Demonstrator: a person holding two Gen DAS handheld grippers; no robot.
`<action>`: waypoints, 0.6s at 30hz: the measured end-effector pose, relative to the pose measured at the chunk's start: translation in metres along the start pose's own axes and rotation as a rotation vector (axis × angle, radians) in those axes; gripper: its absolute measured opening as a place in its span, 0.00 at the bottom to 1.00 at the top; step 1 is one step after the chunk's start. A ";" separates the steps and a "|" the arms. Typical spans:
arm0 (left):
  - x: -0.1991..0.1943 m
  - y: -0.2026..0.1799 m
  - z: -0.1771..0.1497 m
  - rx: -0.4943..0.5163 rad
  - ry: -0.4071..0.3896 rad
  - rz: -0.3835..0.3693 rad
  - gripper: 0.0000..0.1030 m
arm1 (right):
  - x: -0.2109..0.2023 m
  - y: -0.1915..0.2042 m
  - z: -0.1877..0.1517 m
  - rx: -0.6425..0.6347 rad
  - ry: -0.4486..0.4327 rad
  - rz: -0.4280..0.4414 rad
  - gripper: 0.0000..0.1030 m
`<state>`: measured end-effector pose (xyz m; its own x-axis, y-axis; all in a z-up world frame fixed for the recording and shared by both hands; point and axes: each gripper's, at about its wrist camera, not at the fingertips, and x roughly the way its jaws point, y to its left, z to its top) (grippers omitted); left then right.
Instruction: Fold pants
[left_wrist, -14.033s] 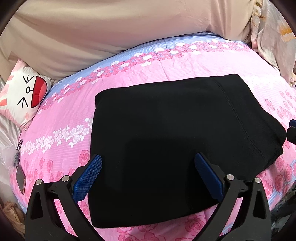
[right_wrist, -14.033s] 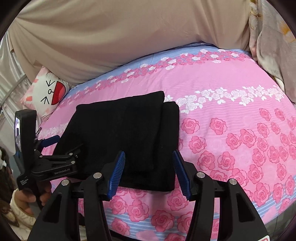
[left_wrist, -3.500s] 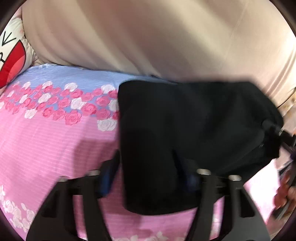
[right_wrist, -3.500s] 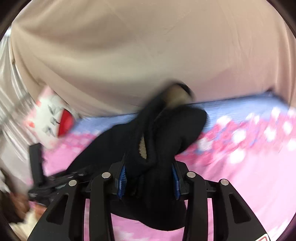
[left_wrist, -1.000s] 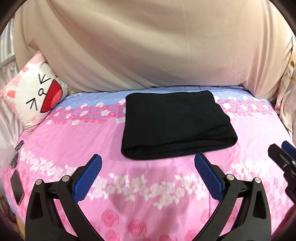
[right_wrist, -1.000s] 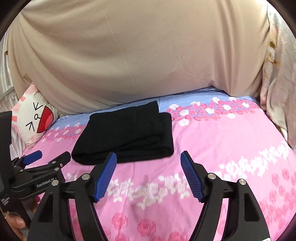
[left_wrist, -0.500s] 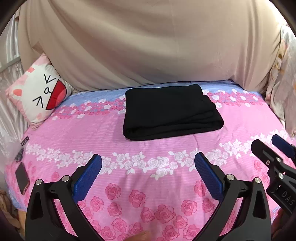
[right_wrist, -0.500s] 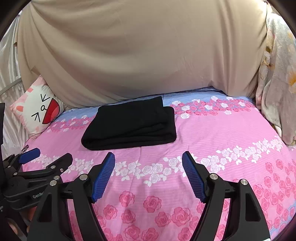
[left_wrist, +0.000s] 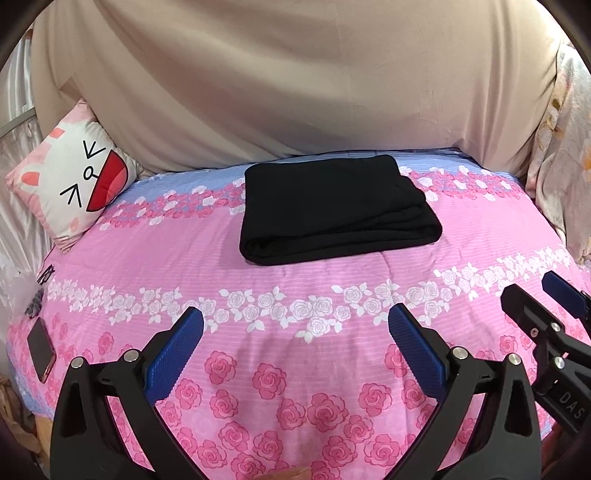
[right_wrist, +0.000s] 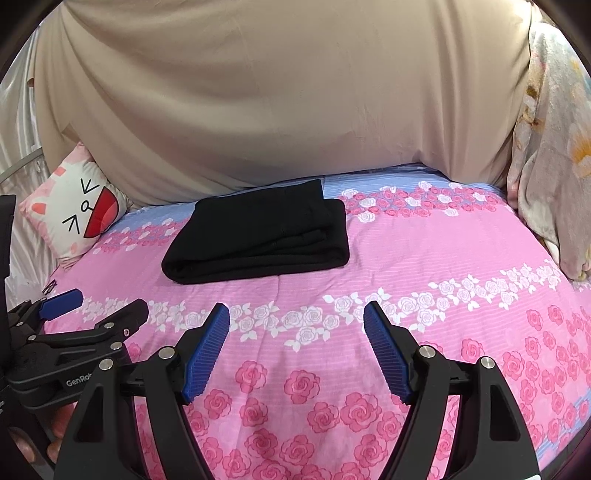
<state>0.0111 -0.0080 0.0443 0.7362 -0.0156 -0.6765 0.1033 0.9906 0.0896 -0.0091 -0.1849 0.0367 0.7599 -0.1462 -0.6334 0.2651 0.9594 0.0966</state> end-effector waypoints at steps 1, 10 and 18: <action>0.001 0.001 -0.001 0.000 0.003 0.000 0.95 | 0.000 0.000 0.000 -0.001 0.002 0.000 0.71; 0.008 0.009 -0.006 -0.055 -0.015 -0.003 0.95 | 0.006 0.003 -0.005 -0.003 0.022 0.002 0.71; 0.016 0.008 -0.013 0.010 0.057 0.038 0.95 | 0.009 0.003 -0.010 -0.002 0.042 0.001 0.71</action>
<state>0.0154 0.0015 0.0245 0.7005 0.0305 -0.7130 0.0824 0.9889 0.1233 -0.0072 -0.1812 0.0235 0.7349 -0.1348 -0.6646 0.2627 0.9601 0.0957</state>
